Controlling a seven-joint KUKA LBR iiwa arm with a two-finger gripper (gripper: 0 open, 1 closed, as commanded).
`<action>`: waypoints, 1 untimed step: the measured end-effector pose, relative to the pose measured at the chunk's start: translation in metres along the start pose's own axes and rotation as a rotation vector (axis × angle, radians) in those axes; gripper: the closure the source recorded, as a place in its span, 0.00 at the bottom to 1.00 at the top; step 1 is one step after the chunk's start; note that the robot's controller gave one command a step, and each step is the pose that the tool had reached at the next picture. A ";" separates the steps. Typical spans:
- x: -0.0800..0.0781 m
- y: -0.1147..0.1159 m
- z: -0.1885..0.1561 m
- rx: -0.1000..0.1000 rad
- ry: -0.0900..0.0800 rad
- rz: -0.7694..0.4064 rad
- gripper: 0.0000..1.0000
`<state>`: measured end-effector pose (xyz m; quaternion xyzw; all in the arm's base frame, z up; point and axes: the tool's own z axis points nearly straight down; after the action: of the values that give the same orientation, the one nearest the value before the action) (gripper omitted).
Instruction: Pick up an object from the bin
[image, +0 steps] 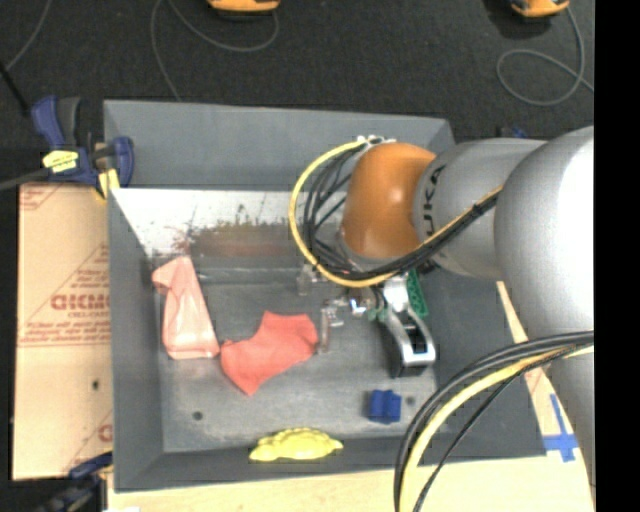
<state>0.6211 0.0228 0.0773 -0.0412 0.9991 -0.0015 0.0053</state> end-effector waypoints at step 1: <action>0.001 0.014 0.002 0.003 0.000 -0.122 0.00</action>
Offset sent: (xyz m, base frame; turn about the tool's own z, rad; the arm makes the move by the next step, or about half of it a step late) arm -0.0370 0.0351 -0.0073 -0.1618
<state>0.6190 0.0370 0.0753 -0.1020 0.9948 -0.0034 0.0052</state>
